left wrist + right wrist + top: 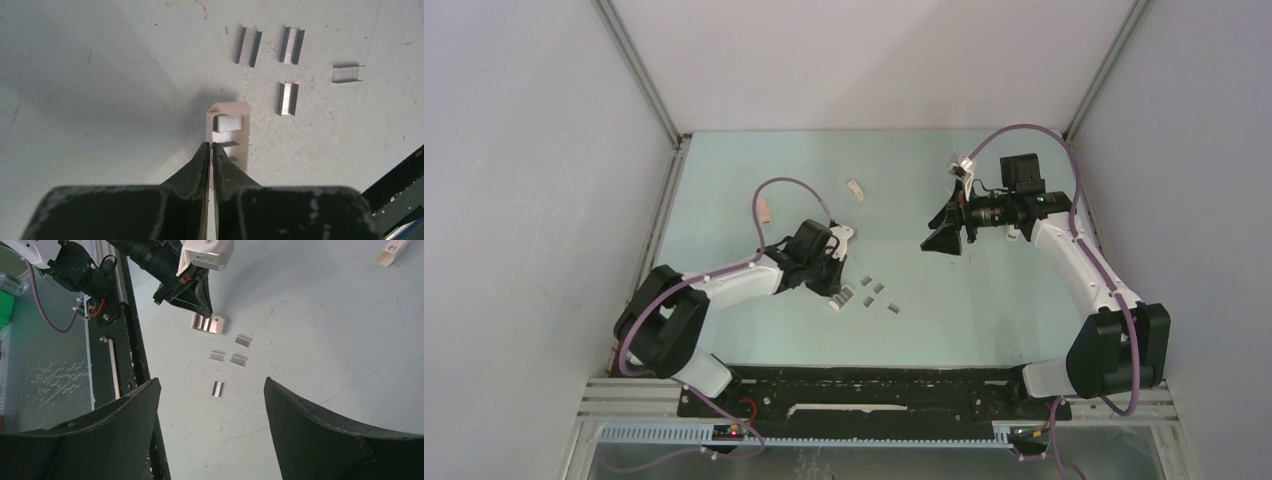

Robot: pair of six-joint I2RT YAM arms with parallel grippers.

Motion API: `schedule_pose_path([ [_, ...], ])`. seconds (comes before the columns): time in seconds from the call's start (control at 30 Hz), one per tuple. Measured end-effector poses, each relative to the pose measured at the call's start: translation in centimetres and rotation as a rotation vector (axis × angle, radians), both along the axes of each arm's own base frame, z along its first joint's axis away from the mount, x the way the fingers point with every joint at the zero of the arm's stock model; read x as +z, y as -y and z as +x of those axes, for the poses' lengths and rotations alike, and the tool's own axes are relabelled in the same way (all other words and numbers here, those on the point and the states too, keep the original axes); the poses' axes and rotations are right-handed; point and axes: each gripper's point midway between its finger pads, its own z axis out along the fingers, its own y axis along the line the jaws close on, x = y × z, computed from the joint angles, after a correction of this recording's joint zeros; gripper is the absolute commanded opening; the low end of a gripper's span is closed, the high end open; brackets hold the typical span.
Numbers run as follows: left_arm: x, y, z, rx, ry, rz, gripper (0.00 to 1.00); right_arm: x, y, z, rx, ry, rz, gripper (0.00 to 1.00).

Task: Unload the staples from the stapler
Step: Move the staple box to the center of the board, then pick up the staple from the center of the board.

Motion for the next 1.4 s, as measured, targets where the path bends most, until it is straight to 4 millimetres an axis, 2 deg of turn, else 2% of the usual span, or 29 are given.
schedule_pose_path([
  [0.13,-0.4,0.2,0.1,-0.029,-0.021,0.034,0.2,0.0,0.0,0.0,0.0,0.0,0.0,0.85],
  [0.27,-0.8,0.0,-0.2,-0.034,-0.051,0.062,0.23,0.0,0.0,0.0,0.0,0.0,0.0,0.85],
  [0.4,0.1,-0.3,0.0,-0.021,-0.025,0.064,0.24,0.0,0.0,0.0,0.001,0.001,0.0,0.85],
  [0.5,3.2,-0.4,0.7,0.002,0.075,0.019,0.33,0.0,0.0,0.0,0.002,0.002,-0.001,0.85],
  [0.57,6.2,-0.7,1.1,0.032,0.188,-0.045,0.39,0.0,-0.1,-0.1,0.005,0.004,-0.002,0.85],
  [0.67,10.2,-2.0,1.1,0.105,0.363,-0.148,0.58,-0.2,-0.3,-0.3,0.018,0.01,-0.014,0.85],
  [0.7,10.9,-2.5,1.0,0.13,0.407,-0.18,0.66,-0.3,-0.5,-0.5,0.026,0.015,-0.02,0.85],
  [0.73,11.4,-3.0,0.8,0.162,0.447,-0.217,0.69,-0.5,-0.7,-0.7,0.035,0.022,-0.027,0.85],
  [0.8,10.9,-4.1,-0.1,0.227,0.481,-0.279,0.64,-0.9,-1.3,-1.4,0.061,0.042,-0.044,0.85],
  [0.83,10.4,-4.6,-0.5,0.257,0.48,-0.302,0.57,-1.2,-1.6,-1.9,0.076,0.05,-0.054,0.85],
  [0.93,8.1,-5.8,-1.8,0.369,0.434,-0.368,0.26,-1.8,-2.5,-3.6,0.124,0.081,-0.079,0.85],
  [0.97,7.6,-6.0,-2.0,0.398,0.414,-0.385,0.18,-1.8,-2.8,-3.9,0.136,0.091,-0.085,0.85],
  [1.0,7.0,-6.2,-2.3,0.431,0.389,-0.408,0.15,-1.8,-2.9,-4.1,0.146,0.103,-0.088,0.85],
  [1.2,4.0,-5.9,-3.6,0.553,0.223,-0.497,0.04,-1.8,-2.9,-3.9,0.143,0.136,-0.105,0.85],
  [1.4,1.1,-4.9,-4.5,0.573,0.08,-0.466,0.03,-1.8,-2.8,-3.7,0.142,0.144,-0.109,0.85],
])
